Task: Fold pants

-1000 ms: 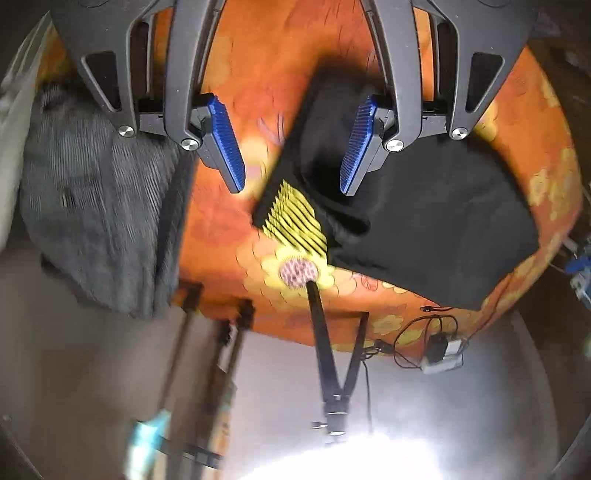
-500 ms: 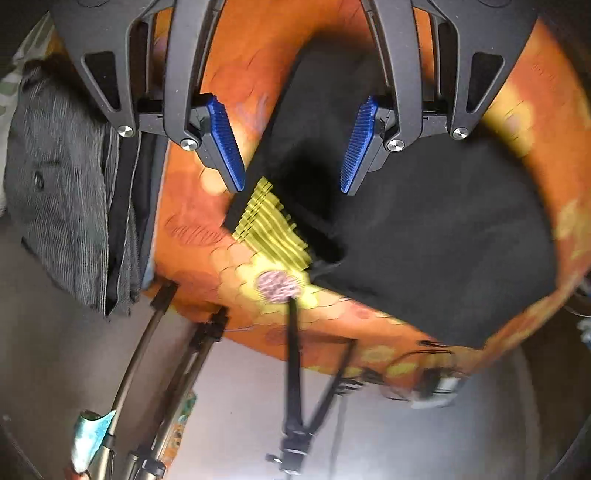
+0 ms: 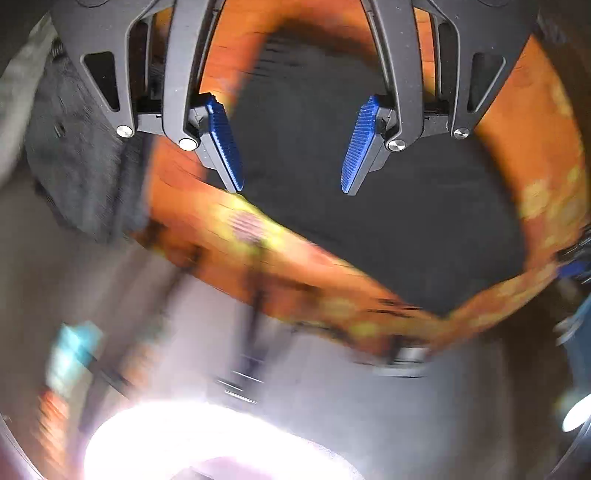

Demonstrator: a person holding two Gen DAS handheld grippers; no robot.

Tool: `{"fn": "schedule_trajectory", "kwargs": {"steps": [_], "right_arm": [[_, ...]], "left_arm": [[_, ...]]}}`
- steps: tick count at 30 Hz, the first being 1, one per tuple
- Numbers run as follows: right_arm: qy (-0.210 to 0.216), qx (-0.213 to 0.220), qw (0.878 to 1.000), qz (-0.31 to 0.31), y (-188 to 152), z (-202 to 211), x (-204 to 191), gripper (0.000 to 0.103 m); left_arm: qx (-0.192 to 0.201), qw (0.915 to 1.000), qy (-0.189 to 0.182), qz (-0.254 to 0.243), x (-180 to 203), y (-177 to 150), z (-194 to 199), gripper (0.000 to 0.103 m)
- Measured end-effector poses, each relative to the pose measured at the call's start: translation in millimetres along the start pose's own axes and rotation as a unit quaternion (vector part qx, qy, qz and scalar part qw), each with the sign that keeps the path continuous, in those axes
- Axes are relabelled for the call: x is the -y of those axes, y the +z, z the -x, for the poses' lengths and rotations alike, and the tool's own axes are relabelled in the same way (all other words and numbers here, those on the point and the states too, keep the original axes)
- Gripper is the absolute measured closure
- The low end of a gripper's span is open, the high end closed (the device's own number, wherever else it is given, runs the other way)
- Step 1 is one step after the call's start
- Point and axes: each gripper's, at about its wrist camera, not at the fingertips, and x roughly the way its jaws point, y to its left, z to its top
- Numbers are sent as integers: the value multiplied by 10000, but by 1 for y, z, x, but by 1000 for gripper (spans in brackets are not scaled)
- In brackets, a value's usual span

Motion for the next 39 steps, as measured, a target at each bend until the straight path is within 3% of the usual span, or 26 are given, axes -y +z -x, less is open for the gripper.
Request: {"fn": "schedule_trajectory", "kwargs": {"steps": [4, 8, 17, 23, 24, 25, 27, 31, 34, 39], "right_arm": [[685, 111, 9954, 654, 17, -4, -73, 46], [999, 40, 9841, 1468, 30, -28, -153, 45], [1441, -208, 9668, 2099, 56, -99, -241, 45], [1517, -450, 9597, 2321, 55, -133, -260, 46], [1507, -490, 9595, 2330, 53, -136, -260, 51], [1485, -522, 9596, 2333, 54, -139, -259, 68], [1572, -672, 9615, 2151, 55, -146, -251, 91], [1721, -692, 9679, 1698, 63, -149, -230, 96], [1726, -707, 9689, 1625, 65, -152, -223, 96], [1846, -737, 9675, 1564, 65, -154, -218, 96]], "left_arm": [[-30, 10000, 8, 84, -17, -9, 2, 68], [-92, 9999, -15, 124, -33, -17, 3, 68], [-181, 9966, -369, 711, -72, -21, -17, 68], [-347, 9931, -595, 951, -80, -24, -40, 68], [-363, 9921, -655, 1003, -80, -24, -43, 68], [-368, 9915, -702, 1029, -80, -23, -44, 68], [-364, 9902, -824, 1067, -77, -21, -48, 68], [-370, 9855, -1153, 1187, -71, -14, -55, 67], [-414, 9772, -1445, 1497, -72, -7, -65, 50], [-507, 9545, -1939, 2209, -78, 5, -86, 50]]}}
